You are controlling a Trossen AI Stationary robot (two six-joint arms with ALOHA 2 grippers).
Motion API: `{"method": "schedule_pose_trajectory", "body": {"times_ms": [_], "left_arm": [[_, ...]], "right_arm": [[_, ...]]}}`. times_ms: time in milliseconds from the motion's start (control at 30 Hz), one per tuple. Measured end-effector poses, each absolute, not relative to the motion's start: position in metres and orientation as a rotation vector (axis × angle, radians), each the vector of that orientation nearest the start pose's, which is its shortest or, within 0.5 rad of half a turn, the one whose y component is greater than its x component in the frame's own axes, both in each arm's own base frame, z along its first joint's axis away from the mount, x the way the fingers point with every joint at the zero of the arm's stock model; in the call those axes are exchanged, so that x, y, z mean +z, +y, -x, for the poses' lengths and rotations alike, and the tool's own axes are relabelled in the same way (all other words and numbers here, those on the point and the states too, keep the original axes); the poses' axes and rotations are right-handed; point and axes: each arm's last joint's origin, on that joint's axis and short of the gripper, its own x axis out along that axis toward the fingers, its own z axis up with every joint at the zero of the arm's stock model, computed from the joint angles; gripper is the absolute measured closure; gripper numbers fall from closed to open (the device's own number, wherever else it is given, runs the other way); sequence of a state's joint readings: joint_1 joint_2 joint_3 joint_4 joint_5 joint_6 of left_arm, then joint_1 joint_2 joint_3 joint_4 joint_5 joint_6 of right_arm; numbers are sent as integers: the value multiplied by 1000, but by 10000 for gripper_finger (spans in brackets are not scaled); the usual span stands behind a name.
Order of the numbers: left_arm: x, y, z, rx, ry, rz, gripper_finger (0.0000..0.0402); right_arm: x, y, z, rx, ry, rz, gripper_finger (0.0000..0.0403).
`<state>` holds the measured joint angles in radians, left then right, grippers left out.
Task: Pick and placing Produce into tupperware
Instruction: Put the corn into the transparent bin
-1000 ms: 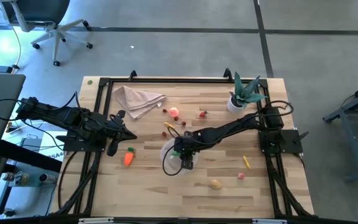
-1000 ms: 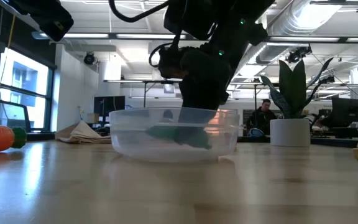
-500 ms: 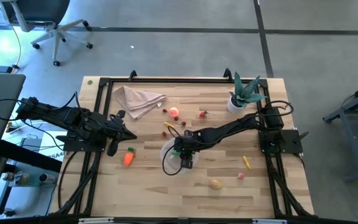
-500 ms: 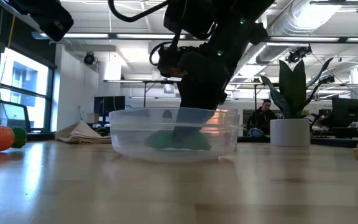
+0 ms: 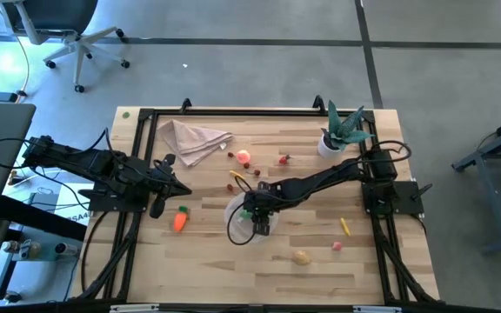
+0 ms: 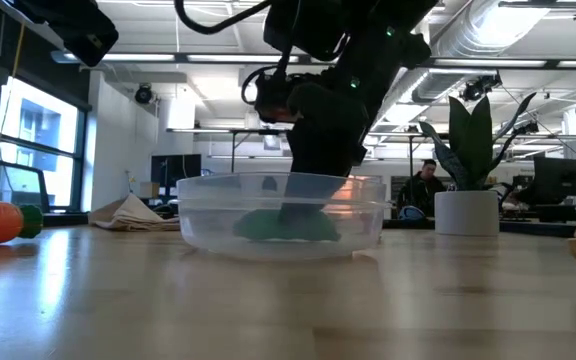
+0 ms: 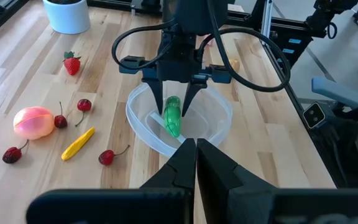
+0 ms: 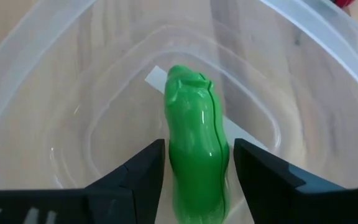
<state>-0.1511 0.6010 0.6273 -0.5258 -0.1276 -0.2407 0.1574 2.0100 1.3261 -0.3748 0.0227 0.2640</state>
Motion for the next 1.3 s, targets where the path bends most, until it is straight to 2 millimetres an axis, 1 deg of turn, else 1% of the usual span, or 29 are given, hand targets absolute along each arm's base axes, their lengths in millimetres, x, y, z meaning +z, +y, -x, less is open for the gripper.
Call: {"method": "schedule_pose_trajectory", "body": {"times_ms": [200,433,633,733,867,1000,1133,1300], "left_arm": [[273,-16,-129,36,494,166,396],[273,-16,-129,37,494,166,396],[273,-16,-129,37,494,167,396],[273,-16,-129,37,494,166,396],[273,-16,-129,37,494,167,396],[273,-16,-129,36,494,166,396],[273,-16,-129,37,495,167,396],[273,-16,-129,37,494,167,396]], "right_arm": [[165,64,-407,-19,1089,-128,217],[181,64,-407,-92,1137,-55,217],[193,77,-403,-106,1193,34,217],[198,84,-397,-134,1228,72,217],[211,90,-382,-230,1257,111,217],[231,96,-360,-359,1265,139,217],[253,105,-335,-478,1252,143,217],[279,116,-298,-636,1220,101,217]]}}
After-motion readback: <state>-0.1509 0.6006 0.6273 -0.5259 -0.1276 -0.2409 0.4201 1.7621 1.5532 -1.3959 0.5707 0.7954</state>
